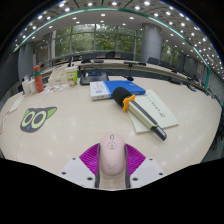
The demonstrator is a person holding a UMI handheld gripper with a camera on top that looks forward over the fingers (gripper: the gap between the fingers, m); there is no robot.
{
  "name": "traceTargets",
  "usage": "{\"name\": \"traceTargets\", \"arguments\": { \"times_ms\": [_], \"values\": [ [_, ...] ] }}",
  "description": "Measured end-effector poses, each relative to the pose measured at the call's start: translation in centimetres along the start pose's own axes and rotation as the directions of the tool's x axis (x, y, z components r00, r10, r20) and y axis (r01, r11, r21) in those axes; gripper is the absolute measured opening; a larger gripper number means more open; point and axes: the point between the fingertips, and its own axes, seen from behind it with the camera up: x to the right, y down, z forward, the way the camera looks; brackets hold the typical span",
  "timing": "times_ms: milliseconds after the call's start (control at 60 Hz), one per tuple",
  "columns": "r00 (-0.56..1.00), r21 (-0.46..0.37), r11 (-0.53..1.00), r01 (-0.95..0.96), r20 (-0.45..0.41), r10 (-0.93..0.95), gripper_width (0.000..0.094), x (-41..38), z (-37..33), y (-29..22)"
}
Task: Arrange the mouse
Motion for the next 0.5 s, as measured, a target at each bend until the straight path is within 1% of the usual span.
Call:
{"name": "traceTargets", "arguments": {
  "times_ms": [83,133,267,317,400,450,500],
  "values": [
    [0.999,0.054,0.999,-0.008,-0.043,0.011,0.0334,-0.2,-1.9,-3.7],
    [0.997,0.097,0.995,-0.026,-0.069,0.032,0.0335,-0.5,-3.5,-6.8],
    [0.994,0.219,0.975,-0.034,-0.092,0.055,0.0335,-4.3,-7.6,-15.4],
    [0.996,0.257,0.966,-0.035,-0.073,0.055,0.0335,-6.9,-8.8,-18.5],
    [0.999,0.301,0.953,-0.029,-0.033,0.040,0.0333,-12.6,-9.5,-21.7],
    [1.000,0.301,0.953,-0.024,0.002,0.025,0.0333,-16.2,-9.2,-23.0],
    [0.999,0.288,0.957,-0.021,0.042,0.009,0.0333,-20.1,-8.3,-23.2]
  ]
}}
